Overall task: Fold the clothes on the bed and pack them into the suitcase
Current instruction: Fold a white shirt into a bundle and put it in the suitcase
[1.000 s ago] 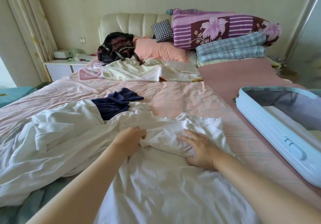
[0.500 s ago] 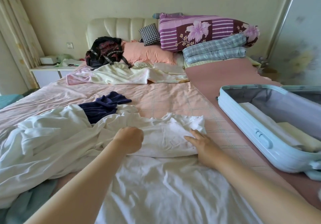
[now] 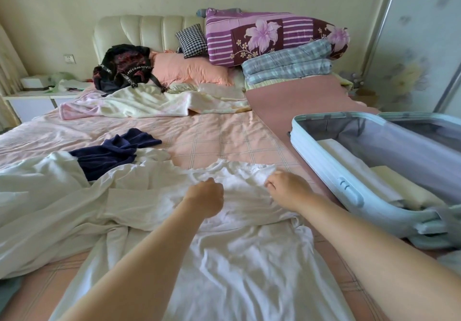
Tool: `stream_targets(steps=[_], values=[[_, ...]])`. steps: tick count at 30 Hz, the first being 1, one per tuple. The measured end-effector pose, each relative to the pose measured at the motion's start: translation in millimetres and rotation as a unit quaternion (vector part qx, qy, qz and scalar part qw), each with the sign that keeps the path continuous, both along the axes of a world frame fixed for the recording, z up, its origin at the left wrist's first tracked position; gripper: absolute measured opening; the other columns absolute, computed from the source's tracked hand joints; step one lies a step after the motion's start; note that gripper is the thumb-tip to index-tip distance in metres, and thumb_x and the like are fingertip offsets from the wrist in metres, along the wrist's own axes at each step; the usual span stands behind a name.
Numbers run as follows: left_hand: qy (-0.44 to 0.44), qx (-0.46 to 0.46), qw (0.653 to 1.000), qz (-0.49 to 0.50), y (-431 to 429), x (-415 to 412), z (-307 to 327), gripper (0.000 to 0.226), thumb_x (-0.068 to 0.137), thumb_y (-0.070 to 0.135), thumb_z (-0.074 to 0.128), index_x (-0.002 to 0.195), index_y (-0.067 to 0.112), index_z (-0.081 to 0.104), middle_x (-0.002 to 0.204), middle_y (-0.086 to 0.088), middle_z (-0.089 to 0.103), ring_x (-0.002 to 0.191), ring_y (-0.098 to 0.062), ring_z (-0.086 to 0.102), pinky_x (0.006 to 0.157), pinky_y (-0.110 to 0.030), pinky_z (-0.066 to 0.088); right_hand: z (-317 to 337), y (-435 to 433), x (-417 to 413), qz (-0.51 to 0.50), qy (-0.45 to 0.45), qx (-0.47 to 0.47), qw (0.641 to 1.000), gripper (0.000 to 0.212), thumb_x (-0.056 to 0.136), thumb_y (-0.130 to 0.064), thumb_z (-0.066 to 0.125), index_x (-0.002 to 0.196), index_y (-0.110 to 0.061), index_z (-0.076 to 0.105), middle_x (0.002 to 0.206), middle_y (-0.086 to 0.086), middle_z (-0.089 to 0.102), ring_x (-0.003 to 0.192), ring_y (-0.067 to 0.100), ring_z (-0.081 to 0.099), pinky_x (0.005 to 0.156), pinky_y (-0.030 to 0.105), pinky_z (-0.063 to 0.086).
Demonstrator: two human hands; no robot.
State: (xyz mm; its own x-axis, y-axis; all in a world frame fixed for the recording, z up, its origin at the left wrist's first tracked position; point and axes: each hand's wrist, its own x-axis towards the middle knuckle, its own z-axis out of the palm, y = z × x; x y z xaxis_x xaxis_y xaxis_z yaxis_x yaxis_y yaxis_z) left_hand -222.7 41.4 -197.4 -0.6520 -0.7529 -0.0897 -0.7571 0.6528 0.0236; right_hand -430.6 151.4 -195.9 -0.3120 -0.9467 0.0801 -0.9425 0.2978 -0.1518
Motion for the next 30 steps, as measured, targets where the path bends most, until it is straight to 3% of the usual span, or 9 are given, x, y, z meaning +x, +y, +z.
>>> stream_targets(steps=[3, 7, 9, 14, 19, 22, 25, 28, 30], values=[[0.029, 0.02, 0.999, 0.01, -17.3, -9.3, -9.6, 0.045, 0.099, 0.014, 0.037, 0.142, 0.029, 0.042, 0.143, -0.003, 0.042, 0.12, -0.026, 0.053, 0.093, -0.04, 0.051, 0.5, -26.4, -7.9, 0.013, 0.01, 0.002, 1.0, 0.05, 0.094, -0.006, 0.046, 0.137, -0.03, 0.056, 0.148, -0.009, 0.049, 0.124, 0.023, 0.056, 0.095, 0.032, 0.045], [0.061, -0.001, 0.998, -0.01, -32.0, -15.0, -24.4, 0.05, 0.099, 0.013, 0.037, 0.143, 0.036, 0.04, 0.147, 0.0, 0.04, 0.133, -0.024, 0.039, 0.102, -0.041, 0.043, -12.2, -58.5, -18.5, 0.034, 0.036, 0.003, 0.999, 0.051, 0.102, -0.016, 0.046, 0.15, -0.031, 0.04, 0.15, -0.005, 0.047, 0.127, 0.024, 0.055, 0.096, 0.035, 0.047], [0.105, -0.046, 0.993, -0.031, -37.1, -14.0, -33.7, 0.041, 0.101, 0.021, 0.038, 0.138, 0.035, 0.048, 0.145, 0.003, 0.044, 0.132, -0.022, 0.039, 0.106, -0.041, 0.038, -18.2, -69.5, -23.8, 0.02, 0.05, 0.035, 0.998, 0.041, 0.103, -0.023, 0.048, 0.144, -0.029, 0.048, 0.14, 0.003, 0.051, 0.118, 0.029, 0.059, 0.092, 0.037, 0.049], [0.3, -0.158, 0.936, -0.094, -44.2, -15.6, -49.0, 0.032, 0.094, 0.016, 0.044, 0.11, 0.023, 0.07, 0.117, 0.006, 0.064, 0.11, -0.024, 0.057, 0.091, -0.04, 0.046, -14.0, -74.3, -38.1, -0.042, 0.162, -0.017, 0.986, 0.024, 0.09, -0.002, 0.055, 0.111, -0.01, 0.063, 0.115, 0.009, 0.055, 0.095, 0.029, 0.064, 0.068, 0.034, 0.042], [0.098, -0.048, 0.994, -0.029, -38.9, -23.1, -49.7, 0.045, 0.099, 0.034, 0.035, 0.141, 0.028, 0.049, 0.151, 0.009, 0.042, 0.139, -0.017, 0.034, 0.11, -0.038, 0.027, -14.7, -56.1, -53.5, -0.047, 0.271, -0.046, 0.96, 0.022, 0.084, -0.009, 0.061, 0.105, -0.015, 0.064, 0.113, 0.009, 0.055, 0.103, 0.028, 0.054, 0.086, 0.036, 0.042], [0.041, -0.065, 0.997, -0.006, -29.3, -32.8, -39.3, 0.051, 0.099, 0.038, 0.031, 0.146, 0.023, 0.042, 0.159, 0.002, 0.03, 0.146, -0.02, 0.022, 0.119, -0.044, 0.018, -16.0, -48.9, -41.7, -0.015, 0.207, -0.125, 0.97, 0.036, 0.075, -0.006, 0.06, 0.107, -0.019, 0.067, 0.111, 0.006, 0.056, 0.102, 0.028, 0.053, 0.086, 0.038, 0.039], [0.064, -0.053, 0.996, -0.028, -7.2, -40.7, -37.3, 0.052, 0.099, 0.047, 0.033, 0.147, 0.027, 0.037, 0.16, 0.001, 0.024, 0.148, -0.021, 0.017, 0.12, -0.049, 0.014, -20.3, -34.7, -11.3, 0.058, 0.076, -0.198, 0.975, 0.04, 0.08, -0.025, 0.053, 0.115, -0.018, 0.071, 0.123, 0.008, 0.062, 0.112, 0.031, 0.059, 0.095, 0.042, 0.046], [0.028, 0.015, 0.998, -0.053, 10.9, -33.0, -45.0, 0.065, 0.098, 0.058, 0.029, 0.155, 0.034, 0.012, 0.166, 0.003, 0.002, 0.152, -0.02, 0.001, 0.121, -0.051, 0.003, -35.9, -3.6, 4.9, 0.112, -0.015, -0.003, 0.994, 0.067, 0.094, -0.053, 0.04, 0.154, -0.024, 0.038, 0.163, 0.009, 0.027, 0.151, 0.023, 0.023, 0.123, 0.038, 0.019], [0.017, 0.037, 0.998, -0.052, 15.8, -20.5, -46.0, 0.075, 0.095, 0.066, 0.032, 0.157, 0.035, 0.004, 0.166, 0.005, -0.005, 0.153, -0.018, -0.006, 0.122, -0.049, -0.002, -43.8, 19.4, 0.4, 0.119, 0.014, 0.087, 0.989, 0.088, 0.083, -0.071, 0.026, 0.16, -0.03, 0.013, 0.168, 0.005, 0.008, 0.155, 0.017, 0.004, 0.125, 0.034, 0.003]])
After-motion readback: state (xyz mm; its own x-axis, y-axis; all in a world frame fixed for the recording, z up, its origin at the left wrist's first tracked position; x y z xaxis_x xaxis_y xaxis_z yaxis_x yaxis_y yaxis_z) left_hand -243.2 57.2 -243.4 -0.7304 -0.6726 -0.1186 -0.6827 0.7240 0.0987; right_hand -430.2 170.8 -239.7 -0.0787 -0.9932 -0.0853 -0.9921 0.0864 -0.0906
